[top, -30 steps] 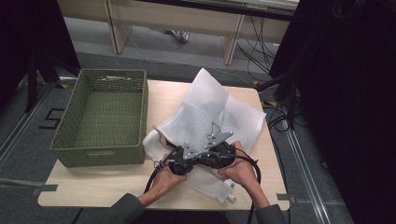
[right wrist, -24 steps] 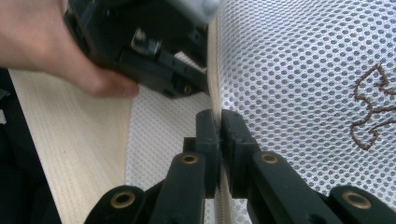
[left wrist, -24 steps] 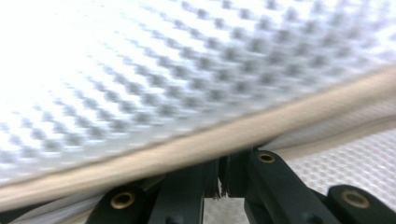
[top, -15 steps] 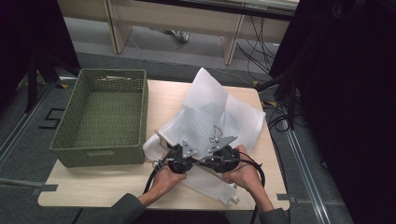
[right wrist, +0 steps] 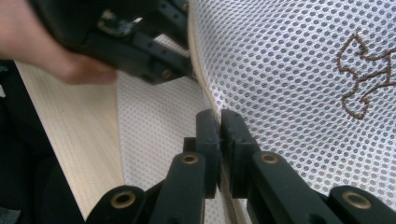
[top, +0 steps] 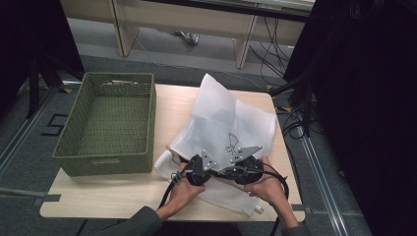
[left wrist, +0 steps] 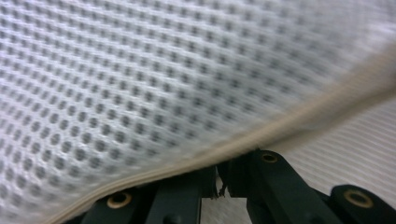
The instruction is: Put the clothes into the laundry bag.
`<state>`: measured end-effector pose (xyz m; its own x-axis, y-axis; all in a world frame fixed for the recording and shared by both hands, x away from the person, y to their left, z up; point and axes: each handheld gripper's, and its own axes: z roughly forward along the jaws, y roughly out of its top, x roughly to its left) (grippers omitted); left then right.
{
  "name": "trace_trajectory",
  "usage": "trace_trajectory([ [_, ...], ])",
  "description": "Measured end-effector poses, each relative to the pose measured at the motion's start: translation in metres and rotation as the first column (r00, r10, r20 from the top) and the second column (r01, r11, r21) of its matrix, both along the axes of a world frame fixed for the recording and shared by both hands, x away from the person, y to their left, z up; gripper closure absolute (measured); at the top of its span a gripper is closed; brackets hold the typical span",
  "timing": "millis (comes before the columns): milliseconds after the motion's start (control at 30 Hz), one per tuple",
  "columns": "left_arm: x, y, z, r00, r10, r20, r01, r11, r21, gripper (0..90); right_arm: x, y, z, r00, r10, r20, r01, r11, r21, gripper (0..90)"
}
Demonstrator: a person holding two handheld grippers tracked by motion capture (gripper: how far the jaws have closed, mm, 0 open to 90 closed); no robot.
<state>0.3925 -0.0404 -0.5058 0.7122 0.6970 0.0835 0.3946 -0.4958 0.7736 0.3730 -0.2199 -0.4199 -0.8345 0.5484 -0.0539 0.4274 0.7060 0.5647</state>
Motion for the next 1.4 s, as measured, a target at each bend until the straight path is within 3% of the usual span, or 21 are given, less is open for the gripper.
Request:
trace_trajectory([
  [100, 0.002, -0.003, -0.002, 0.9999, 0.009, 0.013, -0.010, 0.9997, 0.024, 84.6, 0.002, -0.001, -0.002, 0.9995, 0.032, 0.004, -0.032, 0.9993, 0.018, 87.0],
  [167, 0.002, -0.001, -0.002, 0.9998, -0.004, 0.017, 0.003, 0.9993, 0.038, 81.5, 0.000, -0.002, 0.000, 0.9998, -0.006, -0.018, 0.006, 0.9999, 0.008, 87.0],
  [200, 0.000, 0.000, -0.003, 1.0000, 0.003, 0.002, -0.003, 1.0000, 0.005, 79.0, 0.001, -0.002, -0.001, 0.9999, -0.002, -0.015, 0.002, 0.9999, 0.011, 87.0],
  [267, -0.006, 0.007, 0.000, 0.9994, -0.034, -0.011, 0.034, 0.9993, 0.011, 74.2, 0.001, -0.002, -0.001, 0.9999, -0.005, -0.012, 0.005, 0.9999, 0.010, 87.0],
  [333, -0.012, 0.009, -0.001, 0.9998, -0.014, -0.017, 0.013, 0.9978, -0.064, 69.1, 0.000, -0.002, -0.001, 0.9998, -0.017, -0.010, 0.017, 0.9996, 0.020, 87.0],
  [367, -0.013, 0.017, 0.002, 0.9989, -0.046, -0.010, 0.046, 0.9989, 0.004, 67.0, 0.000, -0.001, -0.001, 0.9998, -0.019, -0.011, 0.019, 0.9996, 0.020, 87.0],
  [400, -0.016, 0.021, 0.004, 0.9991, -0.038, -0.021, 0.037, 0.9991, -0.020, 65.2, 0.001, -0.001, -0.001, 0.9999, -0.005, -0.011, 0.006, 0.9996, 0.026, 87.0],
  [467, -0.018, 0.031, 0.007, 0.9977, -0.059, -0.032, 0.059, 0.9982, 0.010, 59.9, 0.001, -0.001, -0.002, 0.9999, -0.015, 0.003, 0.015, 0.9997, 0.020, 87.0],
  [500, -0.020, 0.032, 0.008, 0.9989, -0.038, -0.029, 0.037, 0.9990, -0.024, 57.2, 0.000, 0.000, -0.001, 0.9996, -0.027, 0.000, 0.027, 0.9995, 0.016, 87.0],
  [600, -0.024, 0.042, 0.012, 0.9968, -0.075, -0.027, 0.075, 0.9971, 0.010, 53.8, 0.001, 0.000, -0.001, 0.9998, -0.017, -0.004, 0.017, 0.9996, 0.022, 86.9],
  [633, -0.027, 0.042, 0.012, 0.9977, -0.057, -0.037, 0.056, 0.9983, -0.014, 53.0, 0.001, 0.000, -0.001, 0.9999, -0.011, 0.002, 0.011, 0.9997, 0.022, 87.0],
  [667, -0.029, 0.044, 0.012, 0.9970, -0.074, -0.022, 0.074, 0.9973, -0.003, 53.1, 0.002, 0.000, -0.001, 1.0000, 0.000, 0.005, 0.000, 0.9998, 0.020, 86.9],
  [767, -0.037, 0.052, 0.014, 0.9942, -0.099, -0.041, 0.099, 0.9950, 0.008, 52.0, 0.001, 0.000, -0.001, 1.0000, -0.004, -0.005, 0.004, 0.9994, 0.034, 86.7],
  [800, -0.040, 0.054, 0.015, 0.9939, -0.094, -0.057, 0.094, 0.9955, 0.001, 51.1, 0.001, 0.000, -0.001, 0.9998, -0.011, 0.013, 0.011, 0.9996, 0.026, 86.4],
  [933, -0.048, 0.068, 0.022, 0.9933, -0.100, -0.059, 0.099, 0.9950, -0.008, 50.3, -0.001, 0.002, -0.004, 0.9999, -0.004, -0.009, 0.004, 0.9999, 0.011, 85.5],
  [967, -0.048, 0.073, 0.024, 0.9922, -0.107, -0.063, 0.108, 0.9942, 0.006, 49.6, -0.001, 0.003, -0.005, 0.9999, 0.005, -0.009, -0.005, 1.0000, -0.005, 85.4],
  [1067, -0.052, 0.082, 0.030, 0.9915, -0.100, -0.083, 0.099, 0.9949, -0.019, 47.5, 0.000, 0.006, -0.010, 1.0000, 0.005, -0.008, -0.005, 0.9999, -0.016, 84.3],
  [1100, -0.054, 0.085, 0.031, 0.9905, -0.105, -0.089, 0.103, 0.9944, -0.023, 46.3, -0.001, 0.007, -0.010, 0.9998, -0.015, -0.014, 0.015, 0.9998, -0.015, 83.3],
  [1200, -0.060, 0.094, 0.036, 0.9887, -0.121, -0.089, 0.119, 0.9926, -0.020, 42.6, 0.000, 0.005, -0.008, 0.9999, -0.004, -0.012, 0.004, 1.0000, 0.001, 78.2],
  [1400, -0.072, 0.118, 0.040, 0.9867, -0.127, -0.101, 0.124, 0.9914, -0.043, 37.1, -0.003, 0.008, -0.001, 0.9994, -0.010, 0.034, 0.009, 0.9991, 0.042, 70.3],
])
